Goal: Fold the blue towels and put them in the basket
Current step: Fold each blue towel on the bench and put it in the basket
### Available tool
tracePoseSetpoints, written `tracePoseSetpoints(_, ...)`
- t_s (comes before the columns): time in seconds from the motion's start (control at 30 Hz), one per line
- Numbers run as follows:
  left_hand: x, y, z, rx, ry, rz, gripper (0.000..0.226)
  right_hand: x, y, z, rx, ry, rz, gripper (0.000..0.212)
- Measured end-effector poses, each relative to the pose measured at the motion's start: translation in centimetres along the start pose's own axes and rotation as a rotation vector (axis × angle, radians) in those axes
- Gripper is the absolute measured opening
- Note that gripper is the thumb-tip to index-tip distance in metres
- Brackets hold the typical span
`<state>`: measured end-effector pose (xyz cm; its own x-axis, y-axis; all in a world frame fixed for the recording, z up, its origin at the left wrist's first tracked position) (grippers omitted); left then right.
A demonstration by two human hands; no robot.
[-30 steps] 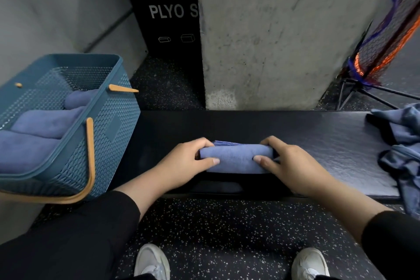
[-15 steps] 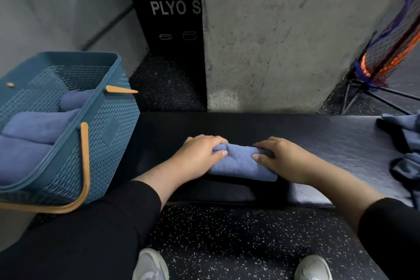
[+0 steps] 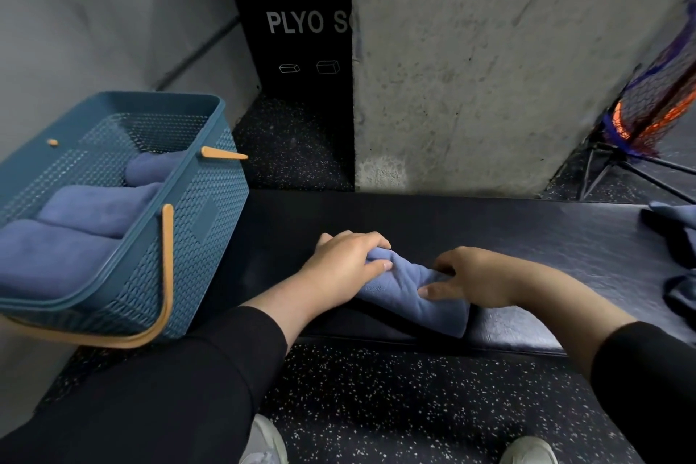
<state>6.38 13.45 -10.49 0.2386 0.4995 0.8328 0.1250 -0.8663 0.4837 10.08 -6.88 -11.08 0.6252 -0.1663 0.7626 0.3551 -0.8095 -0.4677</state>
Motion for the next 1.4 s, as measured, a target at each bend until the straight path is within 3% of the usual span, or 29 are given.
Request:
tracePoseSetpoints(0.1,-0.5,-1.0,0.5,0.014,0.126,-0.057,0.028,0.3,-0.6,-0.3,0.012,0.089,0.047,0.035)
tracePoseSetpoints(0.23,0.4,-1.4,0.4,0.244,0.366,-0.538,0.056,1.3,-0.9,-1.2,0.02,0.391,0.486,0.026)
tracePoseSetpoints(0.3,0.8,-0.7,-0.5,0.408,0.239,-0.904,0.068,1.9,-1.8,-1.7,0.055,0.453,0.658,0.025)
tracePoseSetpoints(0.4,1.1,1.2,-2.1,0.445,-0.112,-1.389,0.047,2.3,-3.7,-1.9,0.131,0.427,0.766,0.025)
tracePoseSetpoints(0.53,4.2,1.9,-2.9,0.311,0.014,-1.559,0.032,3.1,-7.8,-2.8,0.221,0.346,0.912,0.036)
tracePoseSetpoints(0.63,7.4,1.8,-4.3,0.238,0.165,-1.488,0.039,4.5,-11.6,-4.1,0.325,0.389,0.836,0.044)
tracePoseSetpoints(0.83,13.5,1.0,-8.8,0.109,0.515,-1.231,0.045,7.6,-18.1,-6.2,0.424,0.451,0.753,0.03)
tracePoseSetpoints(0.93,17.1,-0.9,-11.1,0.07,0.587,-1.123,0.059,9.8,-21.3,-5.7,0.459,0.439,0.667,0.029)
tracePoseSetpoints(1.0,19.7,-3.0,-12.5,0.012,0.666,-1.094,0.053,11.6,-23.5,-4.8,0.488,0.456,0.585,0.027)
tracePoseSetpoints(1.17,24.3,-11.3,-16.2,0.145,1.102,-0.458,0.029,16.0,-30.1,0.5,0.556,0.445,0.348,0.015)
tracePoseSetpoints(1.27,25.2,-16.2,-16.6,0.27,1.12,-0.288,0.028,16.8,-34.2,5.4,0.593,0.422,0.182,0.014)
tracePoseSetpoints(1.4,25.3,-19.8,-16.0,0.399,1.006,-0.162,0.036,15.2,-37.8,12.2,0.56,0.302,-0.102,0.02)
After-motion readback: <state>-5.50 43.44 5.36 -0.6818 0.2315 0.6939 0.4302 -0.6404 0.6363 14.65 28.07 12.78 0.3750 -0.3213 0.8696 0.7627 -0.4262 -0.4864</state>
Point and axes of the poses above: each hand's wrist, its own z-axis towards the middle knuckle, its own x-axis out of the back of the hand, y = z × x, the point moved 3 cm from there along z, towards the middle knuckle, and after that the axes turned 10 degrees about x, right-handed, at the moved point
